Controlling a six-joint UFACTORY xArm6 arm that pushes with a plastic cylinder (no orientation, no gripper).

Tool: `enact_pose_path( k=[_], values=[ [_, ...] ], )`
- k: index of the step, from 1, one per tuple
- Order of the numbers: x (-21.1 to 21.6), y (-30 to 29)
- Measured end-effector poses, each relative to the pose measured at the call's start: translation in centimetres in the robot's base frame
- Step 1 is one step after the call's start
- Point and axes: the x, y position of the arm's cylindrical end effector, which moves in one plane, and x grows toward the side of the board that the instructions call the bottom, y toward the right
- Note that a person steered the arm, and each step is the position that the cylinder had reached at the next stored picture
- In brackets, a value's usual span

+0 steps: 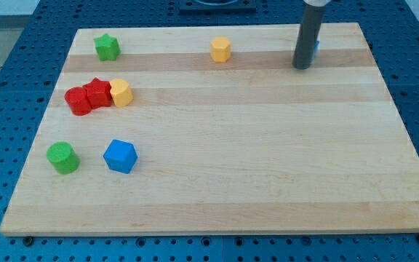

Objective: Slide the blue triangle to top a bit

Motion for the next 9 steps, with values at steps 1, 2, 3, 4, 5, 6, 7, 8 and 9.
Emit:
enact_pose_path(
  k=[1, 2, 3, 4, 5, 6, 7, 8, 9],
  values=[
    [0.9, 0.4],
    [0.5, 1.2],
    [-1.3, 2.9],
    [-3.2, 4.1],
    [-1.5, 4.2],
    [0.3, 4.2],
    [0.4, 4.2],
    [0.4, 4.2],
    [0.4, 4.3]
  ],
)
